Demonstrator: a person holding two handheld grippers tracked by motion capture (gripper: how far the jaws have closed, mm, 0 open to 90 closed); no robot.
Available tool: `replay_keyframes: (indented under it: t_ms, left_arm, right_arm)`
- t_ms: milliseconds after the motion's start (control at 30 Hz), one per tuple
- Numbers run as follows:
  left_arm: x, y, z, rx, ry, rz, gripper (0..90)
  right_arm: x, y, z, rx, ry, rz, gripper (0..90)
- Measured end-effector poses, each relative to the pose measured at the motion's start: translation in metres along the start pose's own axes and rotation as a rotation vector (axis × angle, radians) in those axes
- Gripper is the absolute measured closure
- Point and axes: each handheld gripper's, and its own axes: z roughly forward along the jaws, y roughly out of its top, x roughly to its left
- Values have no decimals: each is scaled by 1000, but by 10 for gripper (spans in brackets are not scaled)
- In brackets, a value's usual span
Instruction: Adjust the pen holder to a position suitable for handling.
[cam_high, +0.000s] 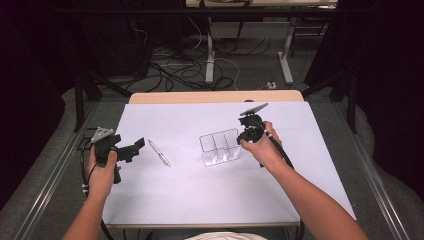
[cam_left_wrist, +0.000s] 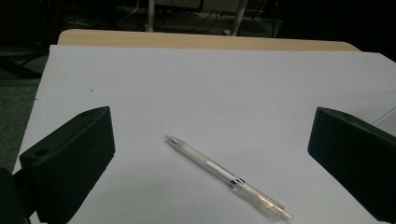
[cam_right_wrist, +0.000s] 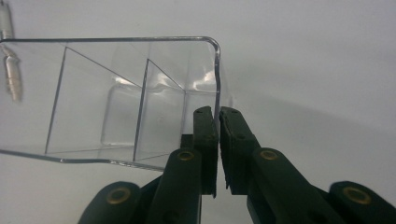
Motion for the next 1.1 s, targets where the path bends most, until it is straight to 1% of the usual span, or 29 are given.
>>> replay_keyframes:
  t_ms: [33,67,100,133,167,200,233,300,333,533,567,600,633,667,700,767,800,833,867,900,967,1033,1067,1100]
  left_arm:
    - [0,0,0,1,0,1,5]
    - [0,0,0,2,1,1,5]
    - [0,0,0,2,0,1,5]
    - [0,0,0,2,1,1,6]
    - [0,0,0,4,0,1,6]
    - [0,0,0,4,0,2,5]
    - [0,0,0,6,-1,1,5]
    - [-1,0,0,7,-1,3,5]
    - [-1,1,0,6,-1,3,5]
    - [0,1,0,7,0,2,5]
    - [0,0,0,7,1,2,6]
    - [0,0,1,7,1,2,5]
    - [0,0,1,7,1,2,5]
    - [0,0,1,7,1,3,6]
    - [0,1,0,7,1,3,5]
    - [0,1,0,6,1,3,5]
    - [0,1,0,4,1,3,5]
    - [0,1,0,5,2,2,5]
    - [0,1,0,4,2,2,5]
    - [-1,1,0,1,3,1,5]
    - [0,1,0,2,3,0,6]
    - [0,1,0,5,3,2,5]
    - [-1,1,0,6,3,2,6]
    - [-1,1,0,6,3,1,6]
  right_arm:
    - [-1,-1,-1,16,6,6,839]
    - [-2,-2,-3,21,24,29,834]
    - [-2,-2,-3,21,24,29,834]
    - [-3,-4,-4,16,36,22,827]
    - [-3,-5,-4,0,46,30,817]
    - [-2,-5,-6,16,43,30,807]
    - [-2,-6,-6,14,36,27,805]
    - [0,-7,-7,22,36,45,806]
    - [0,-7,-7,22,36,45,806]
    - [1,-9,-7,35,56,53,795]
    - [2,-10,-7,38,54,44,788]
    - [2,-10,-8,47,56,49,770]
    - [3,-11,-8,43,62,65,745]
    - [2,-11,-8,37,74,57,726]
    - [2,-11,-8,33,74,49,718]
    - [2,-10,-9,41,82,42,700]
    - [1,-10,-8,36,88,28,677]
    - [1,-10,-8,36,88,28,677]
    - [1,-12,-8,7,96,4,667]
    - [1,-12,-8,7,96,4,667]
    - [0,-14,-8,-27,104,-33,632]
    - [1,-16,-10,-71,125,-66,600]
    - [1,-17,-11,-77,126,-86,587]
    - [0,-18,-12,-95,128,-106,563]
